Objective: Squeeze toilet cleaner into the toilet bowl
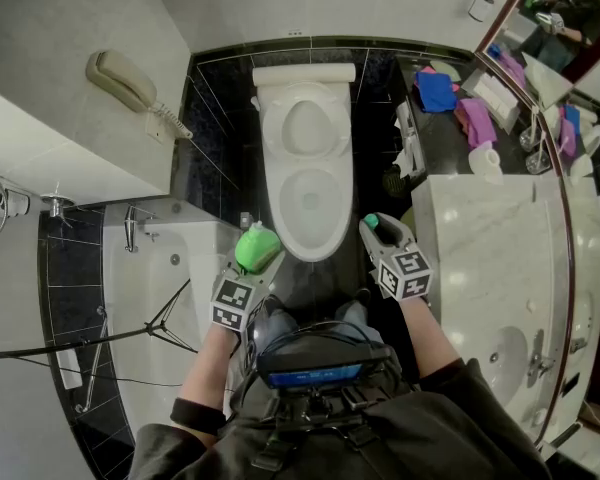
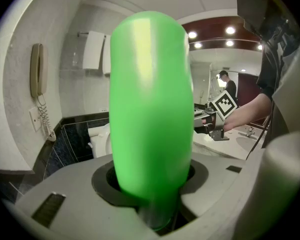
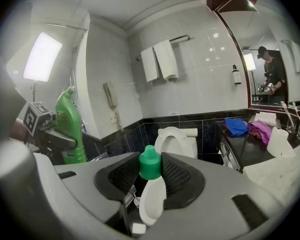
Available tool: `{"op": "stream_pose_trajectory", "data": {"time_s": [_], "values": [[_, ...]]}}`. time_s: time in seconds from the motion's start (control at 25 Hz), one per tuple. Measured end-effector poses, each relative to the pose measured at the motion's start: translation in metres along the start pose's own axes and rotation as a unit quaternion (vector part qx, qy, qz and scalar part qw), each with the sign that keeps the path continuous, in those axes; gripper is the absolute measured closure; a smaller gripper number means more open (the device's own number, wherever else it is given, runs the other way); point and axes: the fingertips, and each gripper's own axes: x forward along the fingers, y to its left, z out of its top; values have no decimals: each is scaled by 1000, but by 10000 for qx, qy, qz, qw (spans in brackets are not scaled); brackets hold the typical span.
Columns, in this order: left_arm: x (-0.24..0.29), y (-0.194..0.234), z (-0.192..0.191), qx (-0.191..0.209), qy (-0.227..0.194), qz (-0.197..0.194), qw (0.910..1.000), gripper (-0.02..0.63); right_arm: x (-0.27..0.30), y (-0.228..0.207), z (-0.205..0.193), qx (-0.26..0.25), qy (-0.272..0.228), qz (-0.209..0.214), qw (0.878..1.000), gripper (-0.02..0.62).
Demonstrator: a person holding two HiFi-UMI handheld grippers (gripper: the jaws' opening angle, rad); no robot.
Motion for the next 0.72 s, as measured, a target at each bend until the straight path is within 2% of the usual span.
{"op": "stream_pose_trajectory", "data": {"time_s": [0.48,0.72], "values": [[-2,2,1,22,85,-6,10000,413,0,1,2,-48,-65,-63,9999,448],[-4,12,-5,255,213,58,9994,413,2,6,3,-22,-150,-89,9998,448]]}}
